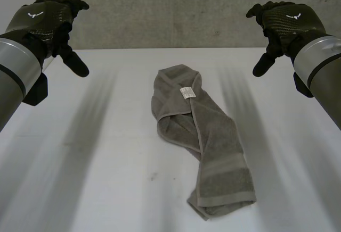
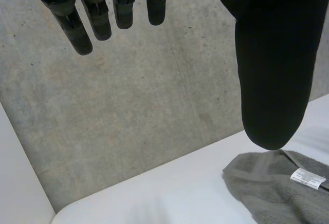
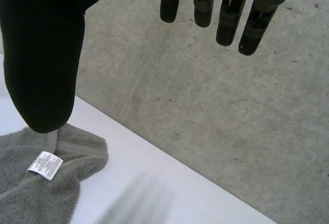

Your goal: Fold the towel.

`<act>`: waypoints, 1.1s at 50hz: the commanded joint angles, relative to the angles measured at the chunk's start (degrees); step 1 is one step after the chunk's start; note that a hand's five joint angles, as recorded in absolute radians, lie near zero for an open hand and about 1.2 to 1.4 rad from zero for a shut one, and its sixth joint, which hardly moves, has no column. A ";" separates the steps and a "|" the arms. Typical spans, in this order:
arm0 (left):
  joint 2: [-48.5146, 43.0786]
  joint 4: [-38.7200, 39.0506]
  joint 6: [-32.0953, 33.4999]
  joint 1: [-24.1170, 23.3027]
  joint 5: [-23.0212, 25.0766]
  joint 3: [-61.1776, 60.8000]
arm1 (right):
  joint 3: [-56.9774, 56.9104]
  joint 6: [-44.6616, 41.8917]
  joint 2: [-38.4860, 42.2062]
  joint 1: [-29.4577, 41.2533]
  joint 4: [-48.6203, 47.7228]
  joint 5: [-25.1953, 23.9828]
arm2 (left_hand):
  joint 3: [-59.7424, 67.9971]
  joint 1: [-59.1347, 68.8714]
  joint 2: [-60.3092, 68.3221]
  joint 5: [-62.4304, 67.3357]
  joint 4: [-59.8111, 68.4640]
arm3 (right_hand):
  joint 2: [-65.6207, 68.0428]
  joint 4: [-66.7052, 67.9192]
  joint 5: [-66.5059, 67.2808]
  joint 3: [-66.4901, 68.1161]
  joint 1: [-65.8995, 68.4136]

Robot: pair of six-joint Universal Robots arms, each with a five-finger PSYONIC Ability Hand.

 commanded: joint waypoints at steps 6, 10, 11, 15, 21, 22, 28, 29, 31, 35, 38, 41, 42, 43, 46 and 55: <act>-1.03 2.38 0.36 -0.53 0.09 -1.24 | 0.76 -3.46 0.96 0.09 1.64 -6.22 | 0.99 1.14 1.19 -0.62 1.09 | -2.27 -3.14 -2.96 -2.18 -1.56; -3.31 2.47 0.36 -1.05 0.61 -1.25 | 0.41 -8.29 2.80 0.18 4.97 -7.02 | 2.17 2.31 2.36 0.55 2.27 | -2.27 -3.14 -2.96 -2.18 -1.56; -4.89 2.47 0.36 -1.23 1.40 -1.16 | -0.03 -10.75 4.55 0.18 7.25 -6.76 | 2.34 2.48 2.53 0.72 2.44 | -2.27 -3.14 -2.96 -2.18 -1.56; -7.89 2.38 0.36 -1.58 3.87 -1.33 | -0.65 -14.20 7.56 0.18 10.61 -6.67 | 4.02 4.17 4.22 2.41 4.13 | -2.27 -3.14 -2.96 -2.18 -1.56; -16.66 3.69 0.27 -4.39 7.20 -1.16 | 0.58 -16.66 10.63 2.63 12.20 -8.07 | 4.53 4.67 4.72 2.91 4.63 | -2.27 -3.14 -2.96 -2.18 -1.56; -19.12 4.91 0.36 -5.27 7.56 -0.90 | 1.02 -17.36 11.07 3.16 12.11 -8.25 | 4.53 4.67 4.72 2.91 4.63 | -2.27 -3.14 -2.96 -2.18 -1.56; -25.74 9.85 0.62 -7.03 7.82 0.34 | 4.89 -20.27 12.30 4.05 11.75 -8.43 | 4.70 4.84 4.89 3.08 4.80 | -2.27 -3.14 -2.96 -2.18 -1.56; -27.82 11.42 0.71 -7.47 7.91 0.86 | 6.63 -21.22 12.04 4.66 11.67 -8.43 | 5.36 5.51 5.56 3.75 5.46 | -2.27 -3.14 -2.96 -2.18 -1.56; -29.87 12.66 1.06 -8.00 7.91 1.74 | 8.58 -22.02 11.87 5.10 11.49 -8.95 | 6.72 6.86 6.91 5.10 6.82 | -2.27 -3.14 -2.96 -2.18 -1.56; -35.30 13.72 4.13 -8.70 9.66 5.07 | 15.67 -23.08 10.73 5.19 8.78 -11.58 | 8.06 8.20 8.25 6.44 8.16 | -2.27 -3.14 -2.96 -2.18 -1.56; -38.55 13.63 6.33 -9.40 11.85 7.79 | 21.47 -23.25 7.67 5.02 5.18 -13.51 | 8.06 8.20 8.25 6.44 8.16 | -2.27 -3.14 -2.96 -2.18 -1.56; -41.28 13.72 7.91 -10.72 13.44 10.17 | 27.54 -23.34 3.97 4.67 0.88 -15.27 | 8.06 8.20 8.25 6.44 8.16 | -2.27 -3.14 -2.96 -2.18 -1.56; -41.29 13.72 7.92 -10.72 13.45 10.18 | 27.56 -23.34 3.96 4.66 0.86 -15.28 | 8.06 8.20 8.25 6.44 8.16 | -2.27 -3.14 -2.96 -2.18 -1.56; -42.42 13.72 8.53 -11.25 13.54 11.49 | 29.91 -23.34 2.82 4.66 -1.15 -15.80 | 8.23 8.37 8.42 6.61 8.33 | -2.27 -3.14 -2.96 -2.18 -1.56; -45.23 13.72 9.24 -11.78 13.10 14.73 | 33.88 -23.43 2.20 4.84 -4.58 -15.90 | 10.23 10.38 10.43 8.62 10.33 | -2.27 -3.14 -2.96 -2.18 -1.56; -51.49 13.36 9.59 -12.13 12.92 23.01 | 37.94 -23.61 2.72 4.49 -10.22 -15.63 | 22.36 22.50 22.55 20.74 22.46 | 5.38 4.51 4.70 5.48 6.09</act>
